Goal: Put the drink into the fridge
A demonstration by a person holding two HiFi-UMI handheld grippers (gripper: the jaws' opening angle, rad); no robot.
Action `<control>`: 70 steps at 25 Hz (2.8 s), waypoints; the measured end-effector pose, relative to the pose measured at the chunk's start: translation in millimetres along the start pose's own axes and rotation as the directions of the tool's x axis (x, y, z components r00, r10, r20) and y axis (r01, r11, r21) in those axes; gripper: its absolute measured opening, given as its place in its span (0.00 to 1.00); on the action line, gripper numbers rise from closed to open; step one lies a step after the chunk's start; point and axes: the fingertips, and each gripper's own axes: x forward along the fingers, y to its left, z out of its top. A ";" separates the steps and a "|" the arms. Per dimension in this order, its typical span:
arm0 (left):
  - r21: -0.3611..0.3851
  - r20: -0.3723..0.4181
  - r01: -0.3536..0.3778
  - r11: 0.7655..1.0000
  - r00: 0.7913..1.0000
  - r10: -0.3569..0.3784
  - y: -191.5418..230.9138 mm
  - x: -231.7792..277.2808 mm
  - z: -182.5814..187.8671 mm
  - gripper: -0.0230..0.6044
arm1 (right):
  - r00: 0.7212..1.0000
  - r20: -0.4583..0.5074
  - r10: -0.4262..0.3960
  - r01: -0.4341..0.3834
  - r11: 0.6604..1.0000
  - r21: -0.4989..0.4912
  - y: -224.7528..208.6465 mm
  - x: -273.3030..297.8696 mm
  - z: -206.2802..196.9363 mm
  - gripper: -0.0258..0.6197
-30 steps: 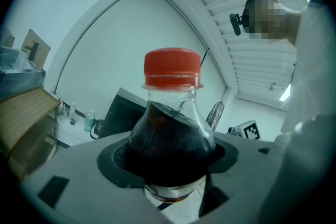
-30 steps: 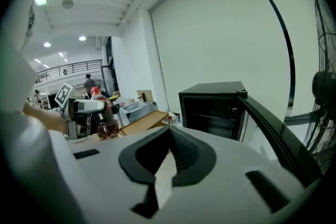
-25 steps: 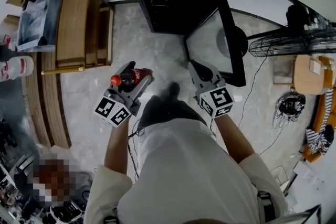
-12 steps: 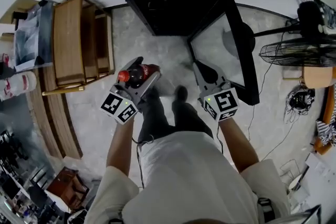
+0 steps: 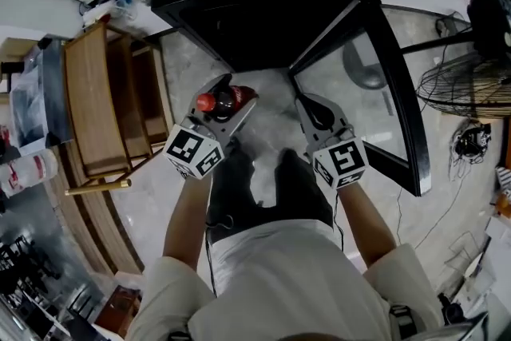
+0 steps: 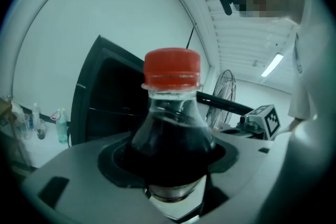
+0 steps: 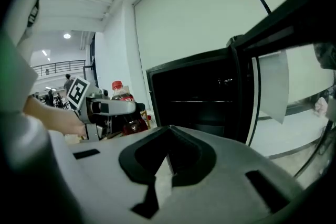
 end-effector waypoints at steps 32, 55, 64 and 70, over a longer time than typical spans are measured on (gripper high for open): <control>0.288 -0.123 0.049 0.956 0.992 -0.014 187.0 266.7 -139.0 0.51 | 0.976 0.216 -0.001 0.043 0.982 -0.186 -77.6 180.1 -152.0 0.04; 0.354 -0.056 -0.044 0.934 0.996 0.068 213.6 311.6 -150.2 0.58 | 0.964 0.267 -0.015 0.067 0.980 -0.188 -87.7 164.5 -190.6 0.04; 0.366 0.079 -0.138 0.920 0.990 0.118 207.0 265.8 -140.2 0.63 | 0.966 0.258 -0.013 0.072 0.973 -0.218 -81.5 157.9 -193.4 0.04; 0.447 0.234 -0.218 0.867 0.965 0.122 191.3 217.7 -136.2 0.62 | 0.957 0.283 -0.062 0.126 0.968 -0.215 -87.5 161.9 -192.4 0.04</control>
